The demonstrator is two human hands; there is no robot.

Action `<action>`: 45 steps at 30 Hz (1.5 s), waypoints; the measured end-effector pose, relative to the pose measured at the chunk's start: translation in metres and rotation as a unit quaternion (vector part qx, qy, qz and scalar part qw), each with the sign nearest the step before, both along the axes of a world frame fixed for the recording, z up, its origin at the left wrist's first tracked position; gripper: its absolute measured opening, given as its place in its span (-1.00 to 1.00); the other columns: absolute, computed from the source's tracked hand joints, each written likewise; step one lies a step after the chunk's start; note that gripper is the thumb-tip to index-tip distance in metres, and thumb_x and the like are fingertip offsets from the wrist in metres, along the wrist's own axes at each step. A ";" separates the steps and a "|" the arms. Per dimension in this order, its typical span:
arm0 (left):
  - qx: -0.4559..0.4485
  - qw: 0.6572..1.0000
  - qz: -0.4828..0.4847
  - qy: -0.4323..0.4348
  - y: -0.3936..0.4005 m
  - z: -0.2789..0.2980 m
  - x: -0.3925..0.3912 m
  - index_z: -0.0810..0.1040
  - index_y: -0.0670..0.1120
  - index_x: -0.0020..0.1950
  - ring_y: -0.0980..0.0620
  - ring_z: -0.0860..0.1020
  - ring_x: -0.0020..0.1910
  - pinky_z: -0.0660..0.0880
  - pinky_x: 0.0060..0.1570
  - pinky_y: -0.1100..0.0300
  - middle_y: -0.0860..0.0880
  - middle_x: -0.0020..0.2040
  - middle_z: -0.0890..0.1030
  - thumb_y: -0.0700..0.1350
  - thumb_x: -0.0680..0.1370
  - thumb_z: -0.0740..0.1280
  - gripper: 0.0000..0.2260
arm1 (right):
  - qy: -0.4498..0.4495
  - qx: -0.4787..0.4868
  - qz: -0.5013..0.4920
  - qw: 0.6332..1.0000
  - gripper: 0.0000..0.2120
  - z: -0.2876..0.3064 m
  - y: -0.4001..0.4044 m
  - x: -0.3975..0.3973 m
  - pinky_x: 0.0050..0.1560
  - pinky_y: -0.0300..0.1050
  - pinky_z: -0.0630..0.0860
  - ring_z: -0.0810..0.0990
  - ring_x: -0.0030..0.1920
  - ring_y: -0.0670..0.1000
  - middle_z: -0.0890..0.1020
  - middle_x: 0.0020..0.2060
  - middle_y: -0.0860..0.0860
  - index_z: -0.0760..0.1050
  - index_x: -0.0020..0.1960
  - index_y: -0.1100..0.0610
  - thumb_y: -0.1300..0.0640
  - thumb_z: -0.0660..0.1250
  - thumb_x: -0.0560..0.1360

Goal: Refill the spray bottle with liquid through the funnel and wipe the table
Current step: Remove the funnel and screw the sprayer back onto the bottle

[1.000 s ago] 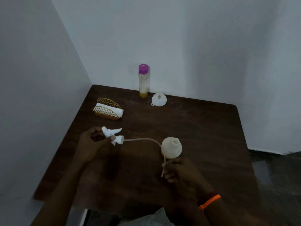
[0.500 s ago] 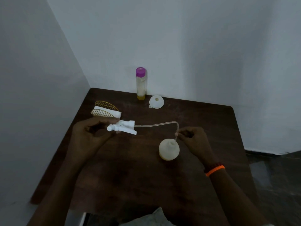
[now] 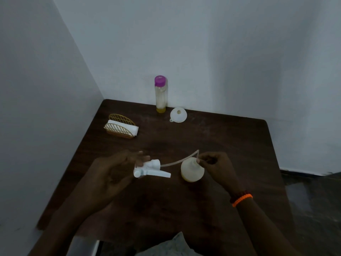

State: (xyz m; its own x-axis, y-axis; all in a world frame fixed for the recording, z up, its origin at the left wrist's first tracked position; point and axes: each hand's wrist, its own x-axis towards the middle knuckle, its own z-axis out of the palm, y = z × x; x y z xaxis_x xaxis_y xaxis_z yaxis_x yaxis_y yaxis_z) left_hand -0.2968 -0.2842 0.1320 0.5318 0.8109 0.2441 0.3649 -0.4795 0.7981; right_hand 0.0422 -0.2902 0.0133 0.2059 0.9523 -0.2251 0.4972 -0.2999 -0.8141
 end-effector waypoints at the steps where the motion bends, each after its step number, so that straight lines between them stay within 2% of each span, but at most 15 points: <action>1: 0.003 1.000 -0.013 0.008 -0.002 0.003 0.003 0.63 0.01 0.22 0.22 0.61 0.24 0.50 0.23 0.40 0.20 0.24 0.65 -0.06 0.51 0.41 -0.72 | 0.003 -0.003 0.004 1.000 -0.87 -0.001 -0.001 0.001 0.01 0.01 0.66 0.69 -0.07 -0.09 0.72 -0.07 -0.07 0.70 0.02 0.05 0.08 0.48 0.48; 5: 0.016 0.998 -0.043 0.048 -0.002 0.007 0.014 0.64 0.01 0.22 0.27 0.64 0.16 0.51 0.17 0.42 0.20 0.17 0.68 -0.04 0.53 0.38 -0.74 | 0.017 -0.037 0.041 0.998 -0.79 -0.005 -0.003 0.003 0.03 -0.03 0.66 0.66 -0.02 -0.11 0.68 0.05 -0.14 0.65 0.07 -0.11 0.00 0.51 0.43; 7: 0.033 0.996 -0.054 0.071 0.000 0.002 0.021 0.65 0.02 0.22 0.28 0.63 0.14 0.51 0.16 0.42 0.18 0.14 0.69 -0.01 0.55 0.36 -0.74 | -0.026 -0.056 0.071 0.996 -0.64 -0.009 -0.004 0.004 0.05 -0.06 0.62 0.60 0.04 -0.12 0.60 0.12 -0.17 0.60 0.15 -0.15 -0.04 0.55 0.38; 11: 0.033 0.993 -0.025 0.114 0.006 -0.016 0.046 0.62 0.07 0.20 0.29 0.59 0.13 0.54 0.18 0.25 0.20 0.11 0.66 0.09 0.59 0.34 -0.77 | -0.092 -0.058 0.086 0.990 -0.56 -0.017 -0.004 -0.001 -0.11 -0.34 0.41 0.53 0.03 -0.16 0.53 0.11 -0.19 0.57 0.22 -0.10 -0.06 0.56 0.37; 15: 0.040 0.992 -0.034 0.117 0.020 -0.028 0.086 0.59 0.15 0.18 0.46 0.51 0.03 0.39 0.05 0.58 0.38 0.01 0.57 0.04 0.58 0.39 -0.81 | -0.113 -0.021 0.060 0.992 -0.64 -0.023 -0.002 -0.005 -0.20 -0.46 0.30 0.55 -0.01 -0.13 0.60 0.03 -0.16 0.62 0.17 -0.03 -0.04 0.55 0.39; 18: 0.007 0.995 -0.006 0.103 0.031 -0.036 0.115 0.66 -0.01 0.13 0.41 0.51 -0.06 0.32 -0.05 0.59 0.16 -0.02 0.64 -0.02 0.55 0.43 -0.81 | -0.127 -0.026 0.025 0.991 -0.62 -0.030 -0.003 -0.008 -0.21 -0.41 0.38 0.56 -0.10 -0.11 0.60 -0.07 -0.10 0.63 0.11 0.08 -0.06 0.56 0.37; 21: -0.001 0.994 0.008 0.107 0.039 -0.042 0.137 0.66 -0.08 0.13 0.30 0.49 -0.14 0.30 -0.09 0.56 0.07 -0.03 0.62 -0.07 0.56 0.42 -0.82 | -0.119 -0.052 -0.010 0.992 -0.55 -0.036 -0.002 -0.008 -0.10 -0.13 0.54 0.63 -0.05 0.02 0.66 -0.05 0.06 0.62 0.05 0.19 -0.09 0.59 0.33; 25: 0.033 0.993 -0.015 0.115 0.048 -0.051 0.156 0.65 -0.17 0.17 0.18 0.49 0.00 0.36 0.06 0.41 -0.05 0.09 0.65 -0.11 0.55 0.43 -0.77 | -0.082 -0.045 -0.019 0.995 -0.51 -0.037 -0.005 -0.009 -0.27 -0.46 0.38 0.59 -0.12 -0.14 0.66 -0.02 -0.01 0.61 0.17 0.12 -0.06 0.60 0.32; 27: 0.048 0.991 -0.031 0.123 0.051 -0.055 0.164 0.66 -0.24 0.10 0.00 0.62 -0.02 0.42 0.04 0.34 -0.14 0.03 0.68 -0.15 0.52 0.42 -0.78 | -0.075 -0.046 -0.012 0.996 -0.53 -0.036 -0.005 -0.011 -0.30 -0.48 0.40 0.53 -0.20 -0.24 0.61 -0.07 -0.10 0.59 0.17 0.08 -0.05 0.60 0.33; 29: 0.041 0.990 -0.055 0.127 0.055 -0.064 0.171 0.68 -0.30 0.02 -0.14 0.67 -0.08 0.49 0.03 0.23 -0.22 -0.06 0.70 -0.20 0.48 0.47 -0.80 | -0.060 -0.045 -0.023 0.997 -0.55 -0.035 -0.006 -0.010 -0.22 -0.42 0.50 0.58 -0.16 -0.21 0.61 -0.07 -0.09 0.58 0.11 0.10 -0.03 0.61 0.31; 32: 0.040 0.989 -0.076 0.118 0.060 -0.078 0.174 0.67 -0.20 0.10 -0.03 0.64 -0.02 0.48 0.08 0.22 -0.13 -0.01 0.70 -0.17 0.49 0.49 -0.79 | -0.031 -0.051 -0.044 0.997 -0.54 -0.035 -0.007 -0.007 -0.08 -0.08 0.64 0.67 -0.05 -0.04 0.67 -0.04 0.01 0.61 0.07 0.15 -0.01 0.64 0.27; 36: 0.034 0.986 -0.097 0.128 0.062 -0.089 0.173 0.65 -0.10 0.12 0.11 0.61 -0.03 0.51 0.04 0.20 -0.01 0.00 0.69 -0.10 0.53 0.43 -0.81 | -0.035 -0.060 -0.058 0.996 -0.61 -0.032 -0.007 -0.006 -0.30 -0.31 0.44 0.60 -0.20 -0.10 0.62 -0.17 -0.04 0.52 -0.11 0.08 -0.01 0.66 0.25; 39: 0.019 0.985 -0.104 0.139 0.059 -0.090 0.176 0.64 -0.05 0.15 0.18 0.58 0.00 0.44 0.05 0.30 0.04 0.03 0.68 -0.10 0.53 0.41 -0.80 | -0.033 -0.064 -0.066 0.995 -0.50 -0.030 -0.005 -0.006 -0.11 -0.14 0.58 0.63 -0.07 -0.04 0.63 -0.06 0.00 0.53 0.05 0.14 0.00 0.66 0.24; 41: 0.017 0.984 -0.104 0.142 0.059 -0.092 0.177 0.64 -0.05 0.16 0.13 0.60 0.03 0.45 0.08 0.25 0.04 0.04 0.68 -0.10 0.53 0.42 -0.79 | -0.053 -0.049 -0.045 0.996 -0.46 -0.029 -0.004 -0.006 0.00 -0.05 0.60 0.65 0.00 0.03 0.66 -0.02 0.06 0.58 0.13 0.21 0.02 0.65 0.26; 45: 0.020 0.984 -0.109 0.140 0.059 -0.094 0.180 0.64 -0.06 0.15 0.12 0.61 0.01 0.50 0.07 0.19 0.04 0.03 0.69 -0.10 0.52 0.42 -0.79 | -0.062 -0.033 -0.029 0.997 -0.52 -0.026 -0.004 -0.007 -0.01 -0.09 0.59 0.66 -0.02 0.04 0.68 -0.03 0.10 0.62 0.12 0.22 0.05 0.64 0.29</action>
